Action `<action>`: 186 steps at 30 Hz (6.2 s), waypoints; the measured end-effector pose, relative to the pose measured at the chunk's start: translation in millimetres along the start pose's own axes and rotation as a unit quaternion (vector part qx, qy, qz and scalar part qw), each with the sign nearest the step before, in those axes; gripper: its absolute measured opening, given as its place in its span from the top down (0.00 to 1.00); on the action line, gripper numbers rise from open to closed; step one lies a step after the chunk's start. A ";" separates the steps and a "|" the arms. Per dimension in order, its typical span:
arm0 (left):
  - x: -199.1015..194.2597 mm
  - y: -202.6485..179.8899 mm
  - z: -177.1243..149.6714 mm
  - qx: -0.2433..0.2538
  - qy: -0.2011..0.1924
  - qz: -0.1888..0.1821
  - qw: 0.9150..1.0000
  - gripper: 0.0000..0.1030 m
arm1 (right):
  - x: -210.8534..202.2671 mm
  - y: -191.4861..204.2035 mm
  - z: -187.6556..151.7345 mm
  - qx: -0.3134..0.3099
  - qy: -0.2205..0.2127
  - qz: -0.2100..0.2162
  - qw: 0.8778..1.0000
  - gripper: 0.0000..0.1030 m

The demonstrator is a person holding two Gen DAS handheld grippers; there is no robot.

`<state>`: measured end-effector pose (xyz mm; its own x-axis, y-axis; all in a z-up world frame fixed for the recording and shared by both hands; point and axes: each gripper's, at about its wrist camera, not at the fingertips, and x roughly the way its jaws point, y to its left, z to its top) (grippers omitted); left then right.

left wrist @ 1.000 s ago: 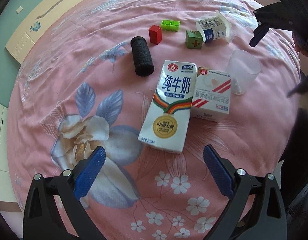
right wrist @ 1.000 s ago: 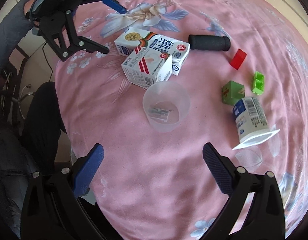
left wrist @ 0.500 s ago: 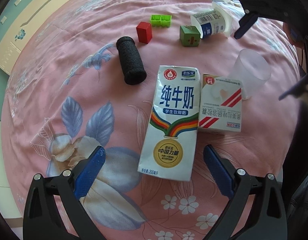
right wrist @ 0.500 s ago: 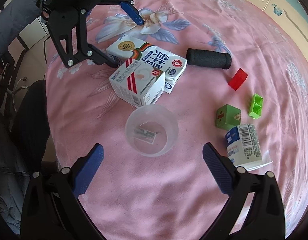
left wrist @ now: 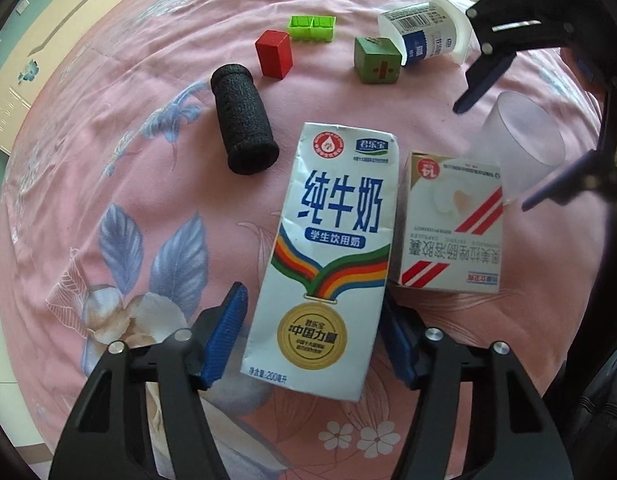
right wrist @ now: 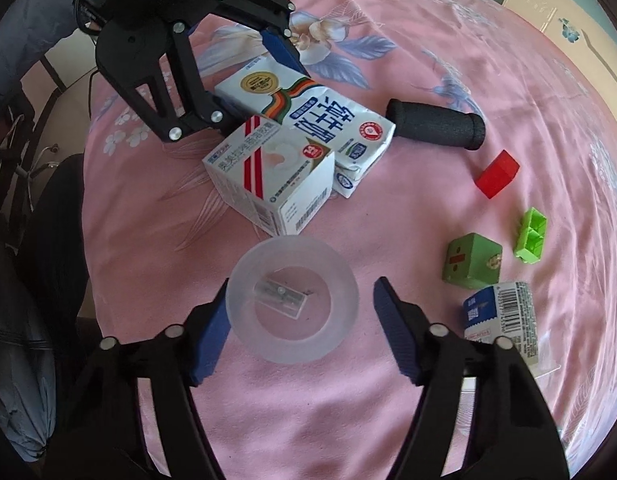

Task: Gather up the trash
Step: 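Grasp the white milk carton with the left tool while the right tool grasps the clear cup, then carry the milk carton and clear cup over the white wastebasket with both tools, then open both tools to drop the carton and cup into the wastebasket, then move both tools back over the bed toward the medicine box and yogurt cup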

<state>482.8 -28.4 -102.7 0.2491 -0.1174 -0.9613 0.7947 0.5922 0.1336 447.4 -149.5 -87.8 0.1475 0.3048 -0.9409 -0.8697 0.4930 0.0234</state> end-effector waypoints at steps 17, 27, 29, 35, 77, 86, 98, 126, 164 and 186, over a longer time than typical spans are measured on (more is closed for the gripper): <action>-5.8 1.0 -8.5 -0.020 -0.010 -0.007 1.000 0.51 | -2.1 2.6 -3.6 -0.012 0.012 -0.007 1.000 0.54; -53.5 -1.0 -50.1 -0.033 -0.045 -0.001 0.998 0.51 | -31.3 21.3 -12.2 -0.019 0.009 -0.018 1.000 0.54; -63.4 -3.3 -58.6 -0.029 -0.049 0.001 0.998 0.51 | -40.7 29.1 -14.7 -0.023 0.006 -0.023 0.999 0.54; -101.1 -31.3 -86.1 -0.009 -0.071 0.009 0.997 0.51 | -71.5 60.6 -27.5 -0.032 -0.001 -0.040 0.999 0.54; -43.8 -274.9 -196.3 0.095 -0.015 -0.088 0.991 0.51 | -34.1 286.1 -124.4 -0.092 0.010 0.034 0.995 0.54; -1.8 -278.2 -201.4 0.084 0.011 -0.110 0.990 0.51 | 10.2 290.3 -123.7 -0.089 0.028 0.066 0.993 0.54; 40.0 -265.3 -197.1 0.054 0.033 -0.127 0.990 0.51 | 57.9 284.7 -117.4 -0.083 0.055 0.095 0.991 0.54; 25.7 -257.9 -199.1 0.048 0.003 -0.097 0.994 0.09 | 55.0 263.8 -134.0 -0.035 0.039 0.016 0.999 0.08; -89.0 -130.0 -94.6 0.009 -0.087 -0.020 0.996 0.08 | -109.0 90.0 -127.6 0.072 -0.033 -0.143 0.987 0.08; -52.9 -65.5 -9.2 0.005 -0.069 -0.029 0.997 0.08 | -108.3 -36.7 -71.4 0.103 -0.013 -0.131 0.986 0.08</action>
<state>412.5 -53.6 -62.8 0.2758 -0.2597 -0.9255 0.8154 0.5730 0.0822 429.7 -258.7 -10.9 0.3685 0.1658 -0.9147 -0.6866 0.7119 -0.1476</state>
